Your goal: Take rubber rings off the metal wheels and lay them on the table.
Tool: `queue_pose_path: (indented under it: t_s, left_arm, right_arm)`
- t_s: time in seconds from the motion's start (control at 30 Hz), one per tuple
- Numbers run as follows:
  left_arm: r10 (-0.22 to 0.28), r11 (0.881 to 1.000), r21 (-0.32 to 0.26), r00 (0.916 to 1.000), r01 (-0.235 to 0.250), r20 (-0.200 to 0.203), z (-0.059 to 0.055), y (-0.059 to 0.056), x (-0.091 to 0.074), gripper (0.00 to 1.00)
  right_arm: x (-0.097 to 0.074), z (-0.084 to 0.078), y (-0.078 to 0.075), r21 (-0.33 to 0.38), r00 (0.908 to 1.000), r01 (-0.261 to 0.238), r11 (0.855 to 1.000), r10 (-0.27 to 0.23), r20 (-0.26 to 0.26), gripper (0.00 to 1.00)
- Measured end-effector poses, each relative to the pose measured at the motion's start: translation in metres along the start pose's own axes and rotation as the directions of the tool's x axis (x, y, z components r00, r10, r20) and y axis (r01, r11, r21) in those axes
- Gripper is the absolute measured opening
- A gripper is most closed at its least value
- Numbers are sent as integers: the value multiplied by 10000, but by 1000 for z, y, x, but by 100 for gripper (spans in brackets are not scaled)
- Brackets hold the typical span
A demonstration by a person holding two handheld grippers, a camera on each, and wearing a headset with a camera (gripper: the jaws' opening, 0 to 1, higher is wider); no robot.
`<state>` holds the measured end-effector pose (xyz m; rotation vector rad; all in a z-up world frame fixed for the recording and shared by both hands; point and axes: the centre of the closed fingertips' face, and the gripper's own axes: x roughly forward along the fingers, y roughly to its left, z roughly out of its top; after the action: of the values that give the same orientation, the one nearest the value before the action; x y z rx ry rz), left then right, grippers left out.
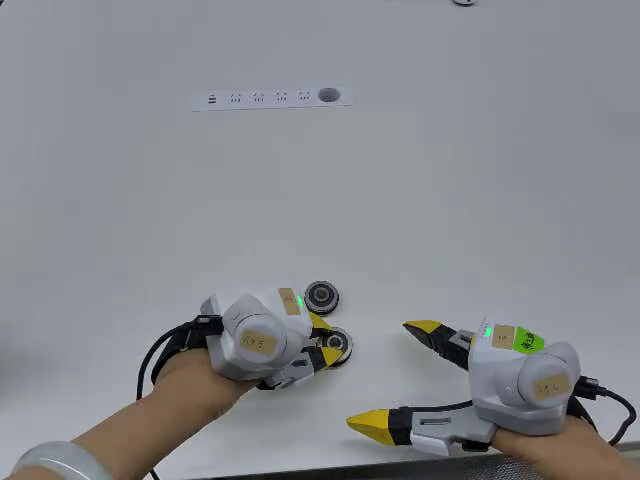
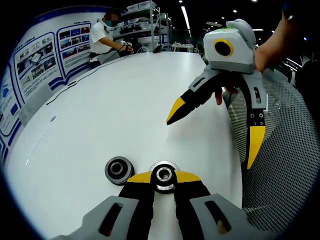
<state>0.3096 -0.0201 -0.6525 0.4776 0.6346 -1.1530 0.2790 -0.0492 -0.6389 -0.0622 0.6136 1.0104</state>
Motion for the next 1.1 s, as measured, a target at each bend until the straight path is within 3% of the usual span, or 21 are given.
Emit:
queue_pose_path:
  t_s: [0.53, 1.1]
  left_arm:
    - [-143, 9989, 444, 9999, 146, -68, 0, 0, 5, 14]
    - [-261, 9987, 438, 9996, 265, -113, -1, -1, 2, 13]
  right_arm:
    - [5, 6, 1, 610, 9993, -239, 9978, 222, 286, 84]
    - [16, 14, 1, 1828, 9972, -688, 9807, 625, 402, 75]
